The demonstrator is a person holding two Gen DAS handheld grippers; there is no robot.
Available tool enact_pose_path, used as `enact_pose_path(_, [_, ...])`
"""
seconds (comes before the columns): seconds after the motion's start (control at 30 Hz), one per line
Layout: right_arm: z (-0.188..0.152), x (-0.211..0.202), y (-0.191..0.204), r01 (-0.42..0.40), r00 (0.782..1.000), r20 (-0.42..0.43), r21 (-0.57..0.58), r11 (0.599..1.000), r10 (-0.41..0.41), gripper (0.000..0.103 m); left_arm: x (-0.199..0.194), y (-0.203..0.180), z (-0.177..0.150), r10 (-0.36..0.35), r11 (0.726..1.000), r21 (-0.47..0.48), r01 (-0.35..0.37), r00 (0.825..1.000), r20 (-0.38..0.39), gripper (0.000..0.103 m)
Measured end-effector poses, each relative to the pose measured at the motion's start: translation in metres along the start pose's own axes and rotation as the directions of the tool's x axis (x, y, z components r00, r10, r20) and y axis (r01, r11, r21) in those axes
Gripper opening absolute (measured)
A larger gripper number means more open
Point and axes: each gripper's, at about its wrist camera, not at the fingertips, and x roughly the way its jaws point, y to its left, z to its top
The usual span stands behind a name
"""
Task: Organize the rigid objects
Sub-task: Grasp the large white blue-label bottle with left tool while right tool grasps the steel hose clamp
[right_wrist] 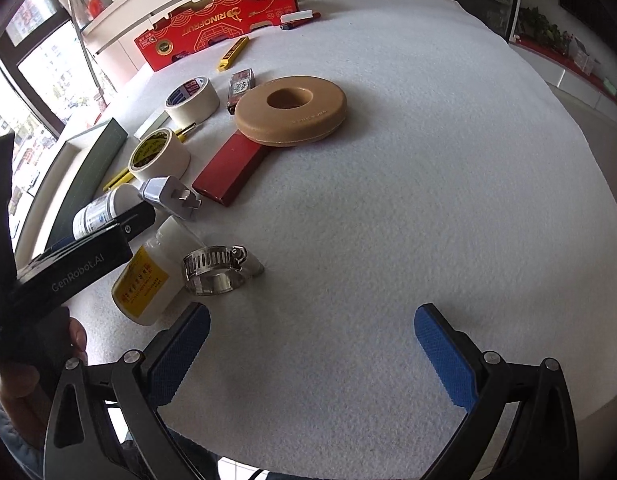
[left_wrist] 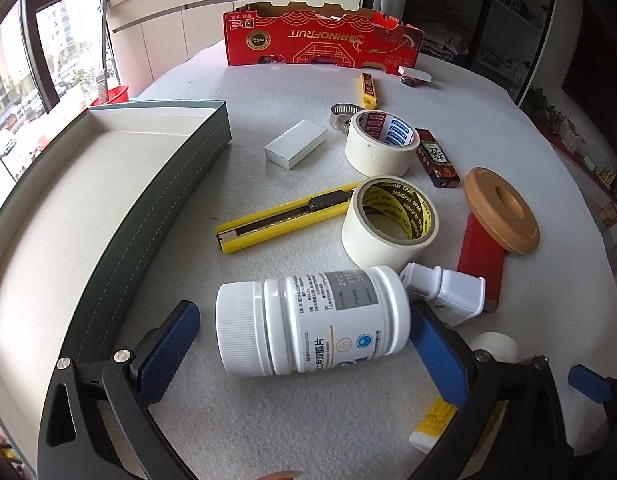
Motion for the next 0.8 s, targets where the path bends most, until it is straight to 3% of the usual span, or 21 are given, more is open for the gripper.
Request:
enact_pose_path(0.13, [0.005,0.009,0.016,0.063,0.998,0.031,-0.107,0.992,-0.06,0.103,0.001,0.005,0.0,0.028,1.0,-0.007,-0.027,0.999,0.021,0.103])
enact_pose_path(0.3, [0.016,0.018,0.036,0.044,0.994,0.105,-0.189,0.981,-0.024,0.103,0.002,0.013,0.001,0.059,0.997,-0.046,-0.057,0.997,0.045,0.103])
enact_pose_path(0.57, [0.018,0.022,0.034,0.031,0.981,0.195,-0.214,0.976,0.012,0.103,0.002,0.016,0.001,0.075,0.994,-0.083,-0.07,0.995,0.061,0.103])
enact_pose_path(0.8, [0.018,0.021,0.036,0.052,0.984,0.178,-0.184,0.982,-0.019,0.103,0.003,0.014,0.004,0.09,0.992,-0.089,-0.086,0.995,0.04,0.103])
